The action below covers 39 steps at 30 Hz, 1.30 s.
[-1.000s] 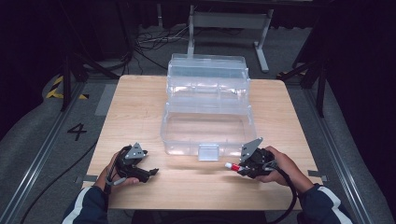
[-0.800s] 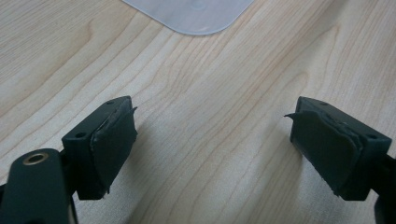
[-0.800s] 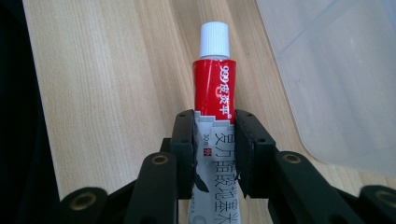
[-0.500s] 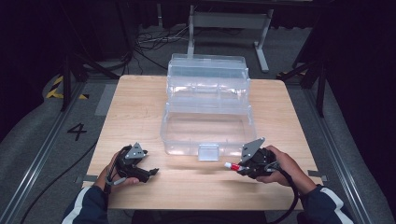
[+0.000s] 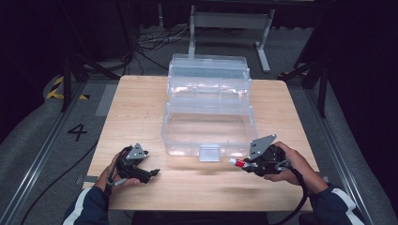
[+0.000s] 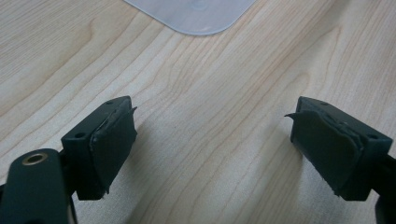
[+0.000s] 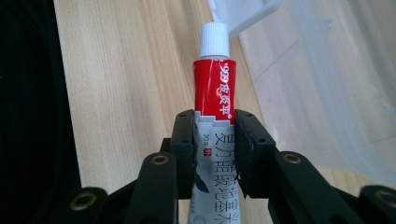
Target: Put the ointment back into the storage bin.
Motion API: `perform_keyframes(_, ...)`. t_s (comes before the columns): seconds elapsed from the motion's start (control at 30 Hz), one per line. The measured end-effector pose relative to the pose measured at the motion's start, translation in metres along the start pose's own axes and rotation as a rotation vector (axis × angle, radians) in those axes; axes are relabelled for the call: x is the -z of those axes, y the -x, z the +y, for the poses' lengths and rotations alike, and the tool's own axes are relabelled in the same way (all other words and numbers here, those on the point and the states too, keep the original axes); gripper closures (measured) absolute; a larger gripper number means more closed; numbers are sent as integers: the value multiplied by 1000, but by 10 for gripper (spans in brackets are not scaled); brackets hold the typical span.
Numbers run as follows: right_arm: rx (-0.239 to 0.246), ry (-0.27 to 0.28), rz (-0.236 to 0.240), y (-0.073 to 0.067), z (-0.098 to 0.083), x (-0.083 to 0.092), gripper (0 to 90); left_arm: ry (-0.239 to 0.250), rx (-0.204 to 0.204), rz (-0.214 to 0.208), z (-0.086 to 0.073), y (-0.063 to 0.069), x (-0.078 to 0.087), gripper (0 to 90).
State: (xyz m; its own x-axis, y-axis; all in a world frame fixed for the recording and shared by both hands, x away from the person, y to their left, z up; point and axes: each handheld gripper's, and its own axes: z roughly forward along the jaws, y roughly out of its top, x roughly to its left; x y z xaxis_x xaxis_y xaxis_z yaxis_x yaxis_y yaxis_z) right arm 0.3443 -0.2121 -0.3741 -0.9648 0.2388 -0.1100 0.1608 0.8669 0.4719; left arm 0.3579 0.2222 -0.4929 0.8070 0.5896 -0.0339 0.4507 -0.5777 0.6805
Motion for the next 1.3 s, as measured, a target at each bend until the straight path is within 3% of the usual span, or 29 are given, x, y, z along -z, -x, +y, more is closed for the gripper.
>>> perform_keyframes(0.3,21,24,-11,6,11,20,712,0,1,1,0,0,0,142)
perform_keyframes(0.7,33,51,-65,24,29,48,712,0,2,2,0,0,0,142)
perform_keyframes(0.97,58,54,-73,32,50,52,711,0,2,2,0,0,0,142)
perform_keyframes(1.3,81,28,-80,43,69,46,711,0,2,2,0,0,0,141)
